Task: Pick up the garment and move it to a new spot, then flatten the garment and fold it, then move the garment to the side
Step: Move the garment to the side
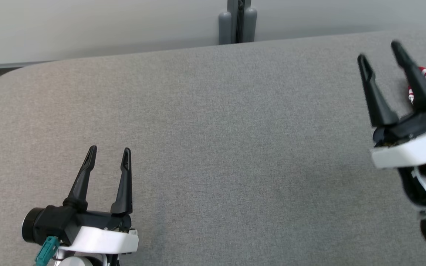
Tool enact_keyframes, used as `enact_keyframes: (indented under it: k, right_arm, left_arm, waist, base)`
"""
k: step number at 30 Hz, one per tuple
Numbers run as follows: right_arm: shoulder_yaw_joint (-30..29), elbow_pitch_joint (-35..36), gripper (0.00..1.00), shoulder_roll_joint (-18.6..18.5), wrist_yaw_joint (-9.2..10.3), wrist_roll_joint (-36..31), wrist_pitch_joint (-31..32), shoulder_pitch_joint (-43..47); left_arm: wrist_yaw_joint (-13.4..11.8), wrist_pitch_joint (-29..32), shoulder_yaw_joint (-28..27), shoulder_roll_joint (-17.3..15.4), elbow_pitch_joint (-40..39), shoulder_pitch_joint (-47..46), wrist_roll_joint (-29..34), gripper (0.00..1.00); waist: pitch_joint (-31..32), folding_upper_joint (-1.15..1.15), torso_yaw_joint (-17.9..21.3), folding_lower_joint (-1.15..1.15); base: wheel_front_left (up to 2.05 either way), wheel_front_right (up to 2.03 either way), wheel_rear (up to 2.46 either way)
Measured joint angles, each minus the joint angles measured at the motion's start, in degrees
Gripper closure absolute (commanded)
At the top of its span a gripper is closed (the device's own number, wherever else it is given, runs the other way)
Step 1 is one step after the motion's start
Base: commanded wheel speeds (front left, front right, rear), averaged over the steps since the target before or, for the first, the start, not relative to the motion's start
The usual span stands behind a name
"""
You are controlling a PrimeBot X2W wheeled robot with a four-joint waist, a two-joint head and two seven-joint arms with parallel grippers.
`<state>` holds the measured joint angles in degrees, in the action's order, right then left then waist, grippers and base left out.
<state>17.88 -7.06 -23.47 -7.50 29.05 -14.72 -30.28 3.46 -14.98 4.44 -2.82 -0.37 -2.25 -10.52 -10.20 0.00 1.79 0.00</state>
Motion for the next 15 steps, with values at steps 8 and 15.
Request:
enact_keyframes:
  k: [8,15]
  right_arm:
    - [-8.3,4.3,0.00,10.5,0.00,-8.7,-0.3,13.9]
    - [-13.4,6.3,0.00,17.1,0.01,-14.9,-0.3,23.2]
  left_arm:
    - [-0.8,0.0,-0.7,0.0,-0.7,2.5,0.0,0.00]
    - [-1.1,0.0,-0.8,0.0,-0.8,4.3,0.1,0.00]
  waist:
    - [2.8,0.00,-1.2,0.00]
    - [4.7,0.00,-1.6,0.00]
  base:
    - [0.00,0.00,0.00]
    - [0.00,0.00,0.00]
